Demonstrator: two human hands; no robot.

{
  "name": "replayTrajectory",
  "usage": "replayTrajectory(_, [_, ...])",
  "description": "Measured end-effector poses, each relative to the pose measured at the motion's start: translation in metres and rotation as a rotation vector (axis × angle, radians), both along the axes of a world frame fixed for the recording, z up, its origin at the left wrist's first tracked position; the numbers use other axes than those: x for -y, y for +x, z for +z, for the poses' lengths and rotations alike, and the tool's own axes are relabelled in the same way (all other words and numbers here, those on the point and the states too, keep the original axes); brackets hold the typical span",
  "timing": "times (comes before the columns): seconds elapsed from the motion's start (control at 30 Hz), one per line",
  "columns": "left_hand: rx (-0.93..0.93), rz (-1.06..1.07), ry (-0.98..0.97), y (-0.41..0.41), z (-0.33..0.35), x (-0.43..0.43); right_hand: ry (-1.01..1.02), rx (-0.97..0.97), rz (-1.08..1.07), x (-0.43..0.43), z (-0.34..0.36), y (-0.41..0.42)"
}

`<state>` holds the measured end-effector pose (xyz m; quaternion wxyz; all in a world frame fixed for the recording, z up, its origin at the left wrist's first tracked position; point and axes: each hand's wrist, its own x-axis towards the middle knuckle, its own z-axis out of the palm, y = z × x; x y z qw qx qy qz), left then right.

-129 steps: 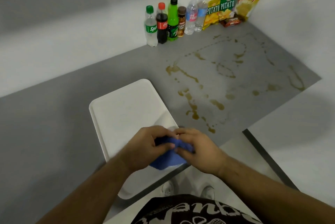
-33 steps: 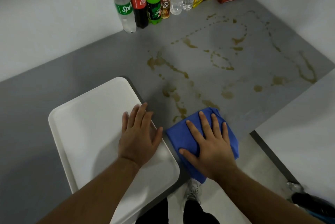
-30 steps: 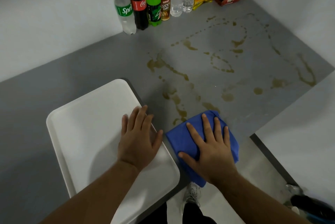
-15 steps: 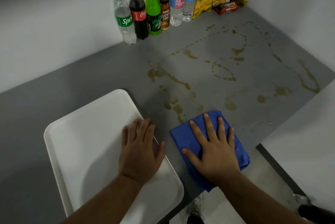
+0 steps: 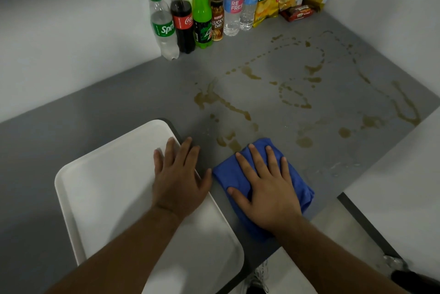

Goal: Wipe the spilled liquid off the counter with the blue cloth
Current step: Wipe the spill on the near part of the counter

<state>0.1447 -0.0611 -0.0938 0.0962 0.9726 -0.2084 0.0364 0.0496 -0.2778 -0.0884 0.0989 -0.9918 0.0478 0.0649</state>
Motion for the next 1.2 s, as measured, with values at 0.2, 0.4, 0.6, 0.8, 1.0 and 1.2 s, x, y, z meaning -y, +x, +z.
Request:
replayTrajectory(0.2, [-0.007,0.013,0.0,-0.001,0.003,0.001,-0.012,0.006,-0.083,-0.003,-0.003,-0.011])
replayTrajectory(0.4, [-0.031,0.009,0.005,-0.002,0.003,0.002,-0.006,0.011,0.059,-0.024,-0.009,-0.015])
replayTrajectory(0.6, [-0.044,0.022,-0.008,-0.001,0.006,0.0,-0.015,0.008,0.06,-0.009,-0.001,0.033])
replayTrajectory(0.8, [0.019,0.058,-0.109,0.01,0.014,-0.004,-0.041,-0.021,-0.122,-0.014,-0.002,0.01])
replayTrajectory(1.0, [0.084,0.022,-0.049,0.055,0.019,-0.015,-0.024,-0.037,0.038,-0.031,-0.003,0.013])
replayTrajectory(1.2, [0.043,0.015,-0.017,0.07,0.011,-0.018,-0.043,-0.001,0.057,-0.02,0.003,0.06])
